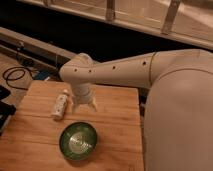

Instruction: Place the bottle in the ceramic bowl

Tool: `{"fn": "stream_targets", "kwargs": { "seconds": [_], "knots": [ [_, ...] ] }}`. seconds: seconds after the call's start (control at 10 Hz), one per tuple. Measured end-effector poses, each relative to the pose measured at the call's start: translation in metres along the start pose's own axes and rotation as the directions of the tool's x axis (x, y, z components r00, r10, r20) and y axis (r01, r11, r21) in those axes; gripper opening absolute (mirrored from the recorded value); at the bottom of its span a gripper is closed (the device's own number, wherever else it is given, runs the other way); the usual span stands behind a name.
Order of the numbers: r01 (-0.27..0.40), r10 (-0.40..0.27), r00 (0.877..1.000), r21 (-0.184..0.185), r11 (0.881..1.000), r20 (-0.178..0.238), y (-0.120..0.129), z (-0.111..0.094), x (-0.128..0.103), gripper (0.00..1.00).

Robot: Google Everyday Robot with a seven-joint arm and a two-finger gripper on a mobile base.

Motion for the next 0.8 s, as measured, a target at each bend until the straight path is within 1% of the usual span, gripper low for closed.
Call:
{"fn": "stream_targets", "kwargs": {
  "seconds": [0.4, 0.5, 0.6, 0.7, 0.8],
  "knots": [
    [0.000, 0.000, 1.000, 0.004, 1.000, 0.004, -0.001, 0.000, -0.001, 0.65],
    [0.026, -0.027, 0.999, 0.022, 0.999, 0.043, 0.002, -0.006, -0.008, 0.65],
    [0.048, -0.050, 0.996, 0.027, 0.998, 0.073, 0.009, -0.011, -0.014, 0.65],
    [0.081, -0.084, 0.991, 0.031, 0.996, 0.108, 0.022, -0.018, -0.024, 0.65],
    [0.124, -0.129, 0.982, 0.039, 0.991, 0.141, 0.040, -0.023, -0.036, 0.65]
  ]
}}
